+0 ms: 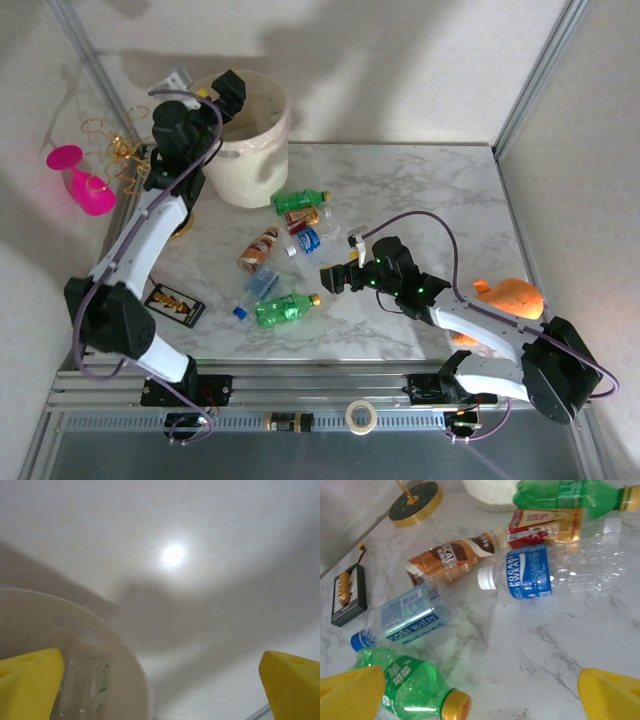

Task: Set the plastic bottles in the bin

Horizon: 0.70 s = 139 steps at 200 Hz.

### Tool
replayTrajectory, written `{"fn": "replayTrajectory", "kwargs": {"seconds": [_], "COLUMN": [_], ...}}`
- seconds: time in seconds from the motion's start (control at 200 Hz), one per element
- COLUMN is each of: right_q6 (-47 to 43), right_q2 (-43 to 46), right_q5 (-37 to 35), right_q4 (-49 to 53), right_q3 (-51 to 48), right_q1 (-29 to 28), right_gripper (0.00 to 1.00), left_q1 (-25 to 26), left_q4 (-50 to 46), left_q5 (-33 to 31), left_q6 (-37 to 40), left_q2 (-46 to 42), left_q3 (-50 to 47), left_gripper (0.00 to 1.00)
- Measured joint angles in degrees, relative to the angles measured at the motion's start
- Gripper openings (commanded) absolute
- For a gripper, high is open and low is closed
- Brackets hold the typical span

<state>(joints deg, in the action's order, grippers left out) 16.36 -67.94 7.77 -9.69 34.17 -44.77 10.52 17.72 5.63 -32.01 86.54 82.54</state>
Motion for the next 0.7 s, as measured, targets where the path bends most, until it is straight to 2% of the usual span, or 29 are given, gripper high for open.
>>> {"fn": "replayTrajectory", "kwargs": {"seconds": [0.195, 0.411, 0.696], "right_q6": [-5.27, -12.41, -20.28], "right_q2": [-4.94, -10.99, -18.6], "right_q5": [2.75, 4.35, 4.55], "right_q4": [-0.59, -0.2, 0.28], "right_q3": [0.98, 5.09, 12.48], "right_q1": [-4.74, -9.79, -12.15], "right_gripper": [0.99, 0.99, 0.99], "left_q1": [3.54, 6.25, 6.43], "left_q4": [5.9, 7.17, 5.14], "left_q5": [1.07, 1.25, 1.2], "left_q6": [-2.8, -4.98, -6.23], "left_q2": [-11.37, -18.01, -25.46], "left_q3": [-15.96, -32.11, -45.33], "left_gripper": [0.99, 1.0, 1.0]}}
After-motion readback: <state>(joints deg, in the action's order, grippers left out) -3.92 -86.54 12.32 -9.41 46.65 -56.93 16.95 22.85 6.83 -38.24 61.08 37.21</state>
